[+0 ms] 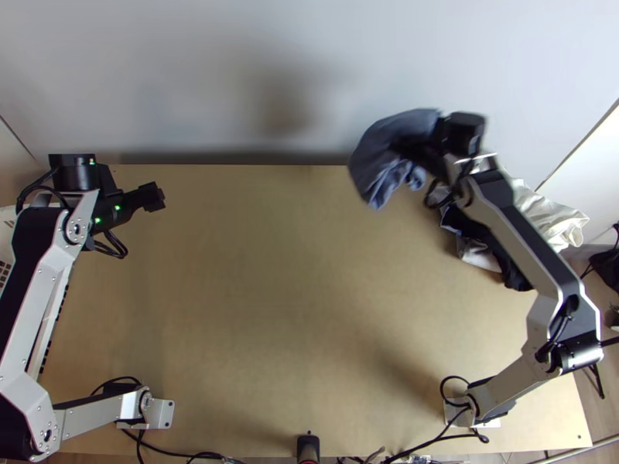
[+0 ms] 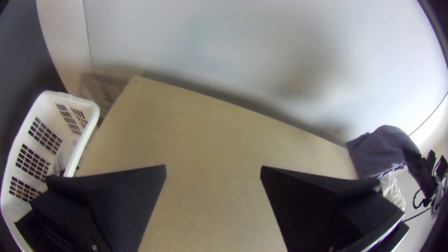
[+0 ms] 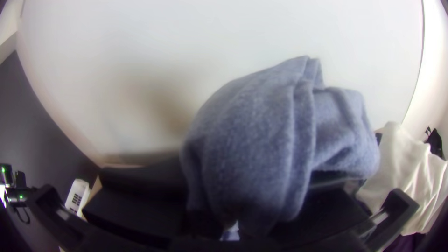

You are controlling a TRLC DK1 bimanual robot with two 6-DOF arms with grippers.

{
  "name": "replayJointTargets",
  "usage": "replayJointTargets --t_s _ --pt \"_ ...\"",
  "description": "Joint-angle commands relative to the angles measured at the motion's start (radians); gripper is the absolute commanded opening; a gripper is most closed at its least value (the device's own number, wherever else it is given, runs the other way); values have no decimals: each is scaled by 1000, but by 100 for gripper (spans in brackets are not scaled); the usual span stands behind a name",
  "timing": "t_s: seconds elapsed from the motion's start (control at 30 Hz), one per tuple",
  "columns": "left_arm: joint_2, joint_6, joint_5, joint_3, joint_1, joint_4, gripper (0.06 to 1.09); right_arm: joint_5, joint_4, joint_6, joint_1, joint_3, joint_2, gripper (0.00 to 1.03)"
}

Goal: Fold the t-shirt

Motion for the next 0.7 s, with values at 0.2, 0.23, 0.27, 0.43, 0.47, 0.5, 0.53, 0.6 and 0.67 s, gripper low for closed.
replayJointTargets --t_s 0.2,0.23,0.27,0.43,0.47,0.5,0.53,0.6,0.67 --pt "25 0 18 -3 -31 14 104 -8 -118 -54 -278 192 -36 3" --pt "26 -1 18 -3 -32 16 104 -10 -126 -61 -298 210 -36 3" --pt "28 -3 18 -4 -38 17 104 -13 -134 -67 -315 230 -35 3" --pt "28 -9 18 -10 -68 17 104 -33 -201 -100 -412 334 -23 3" --pt "28 -9 18 -13 -72 19 104 -33 -221 -100 -426 347 -21 3" --pt "28 -10 18 -15 -74 19 104 -33 -242 -100 -438 354 -20 3" --pt "28 -12 18 -18 -78 19 104 -34 -259 -101 -452 356 -21 3" --pt "26 -12 18 -24 -86 19 104 -36 -290 -117 -467 345 -27 3" --pt "26 -12 18 -27 -91 17 104 -36 -299 -117 -484 308 -46 3"
